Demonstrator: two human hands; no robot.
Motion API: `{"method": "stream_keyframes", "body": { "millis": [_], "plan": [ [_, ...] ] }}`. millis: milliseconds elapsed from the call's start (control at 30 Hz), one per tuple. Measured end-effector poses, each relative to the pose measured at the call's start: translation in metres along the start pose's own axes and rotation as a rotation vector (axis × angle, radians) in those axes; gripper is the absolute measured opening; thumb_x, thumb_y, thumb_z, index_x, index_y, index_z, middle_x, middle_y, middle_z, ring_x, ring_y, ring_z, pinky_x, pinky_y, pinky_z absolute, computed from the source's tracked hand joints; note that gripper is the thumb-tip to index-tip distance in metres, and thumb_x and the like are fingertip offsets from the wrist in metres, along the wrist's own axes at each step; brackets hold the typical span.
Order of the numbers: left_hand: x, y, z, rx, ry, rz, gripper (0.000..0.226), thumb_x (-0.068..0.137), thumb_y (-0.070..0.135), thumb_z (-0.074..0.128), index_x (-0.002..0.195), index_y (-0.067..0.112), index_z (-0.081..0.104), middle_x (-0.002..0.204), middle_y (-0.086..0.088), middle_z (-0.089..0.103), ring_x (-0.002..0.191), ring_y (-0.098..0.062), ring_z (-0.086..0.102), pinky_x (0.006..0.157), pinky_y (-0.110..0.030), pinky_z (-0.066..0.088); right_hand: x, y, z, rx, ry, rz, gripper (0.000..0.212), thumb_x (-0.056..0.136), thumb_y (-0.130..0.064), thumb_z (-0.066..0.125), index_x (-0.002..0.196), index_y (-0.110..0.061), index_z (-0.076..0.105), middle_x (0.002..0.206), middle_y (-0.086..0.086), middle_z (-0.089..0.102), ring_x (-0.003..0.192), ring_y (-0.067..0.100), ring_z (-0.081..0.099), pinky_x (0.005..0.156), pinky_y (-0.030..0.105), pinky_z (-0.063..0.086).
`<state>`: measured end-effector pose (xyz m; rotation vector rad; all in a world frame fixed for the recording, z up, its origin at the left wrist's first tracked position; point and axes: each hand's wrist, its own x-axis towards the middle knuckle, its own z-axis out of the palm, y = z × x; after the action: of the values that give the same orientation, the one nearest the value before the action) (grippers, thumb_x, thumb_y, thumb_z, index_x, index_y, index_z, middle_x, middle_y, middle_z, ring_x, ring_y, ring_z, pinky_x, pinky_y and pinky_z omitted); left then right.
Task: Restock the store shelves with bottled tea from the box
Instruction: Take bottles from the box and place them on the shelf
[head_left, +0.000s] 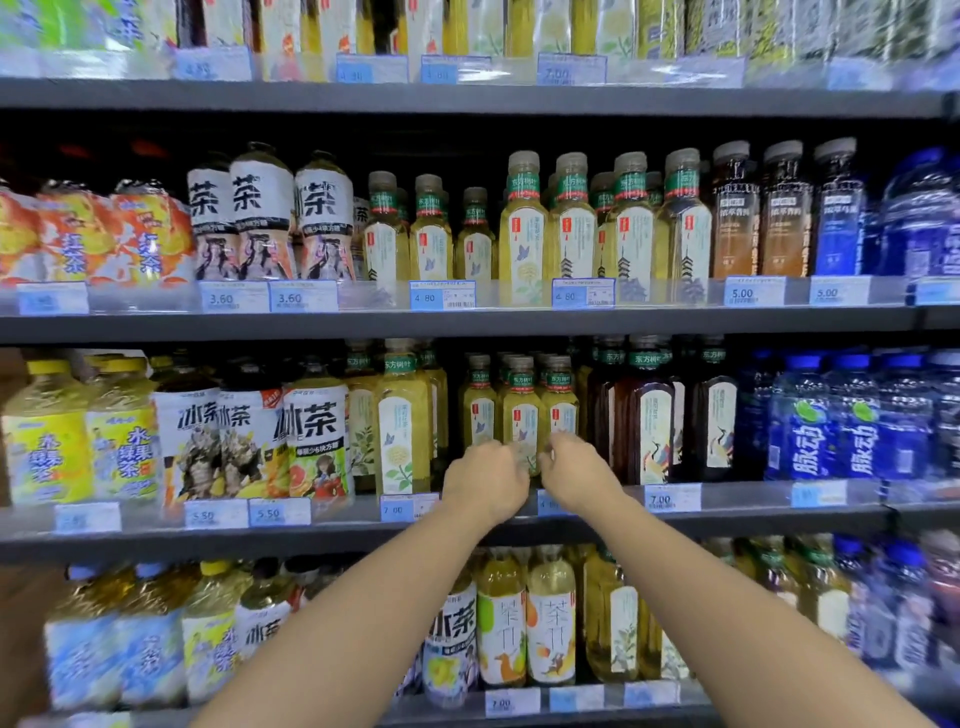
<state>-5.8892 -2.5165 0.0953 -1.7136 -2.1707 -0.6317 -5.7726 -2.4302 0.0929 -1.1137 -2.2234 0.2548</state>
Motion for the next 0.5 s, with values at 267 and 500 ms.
{"method": "stream_keyframes", "body": {
  "millis": [267, 500],
  "plan": [
    [-0.141, -0.017, 0.054, -0.002, 0.287, 0.225, 0.016, 0.090, 0.018, 0.063, 0.104, 0.017, 0.070, 0.095, 0.001, 0.065, 0.086, -0.023, 0.061, 0.070, -0.040, 0.054, -0.151, 0.007, 0.042, 0.126, 0.253, -0.253, 0.022, 0.100, -0.020, 0.047, 0.112, -0.012, 0.064, 0.103, 0.001, 0.066, 0.097, 0.018, 0.059, 0.087, 0.032, 0.049],
    [-0.313, -0.067, 0.217, 0.049, -0.118, 0.127, 0.023, 0.068, 0.011, 0.081, 0.085, 0.019, 0.067, 0.079, -0.003, 0.059, 0.072, -0.029, 0.063, 0.057, -0.035, 0.050, -0.308, 0.080, 0.207, 0.127, -0.130, -0.051, 0.017, 0.098, -0.014, 0.048, 0.107, -0.012, 0.062, 0.097, 0.005, 0.064, 0.093, 0.025, 0.062, 0.079, 0.037, 0.048]
  ]
}}
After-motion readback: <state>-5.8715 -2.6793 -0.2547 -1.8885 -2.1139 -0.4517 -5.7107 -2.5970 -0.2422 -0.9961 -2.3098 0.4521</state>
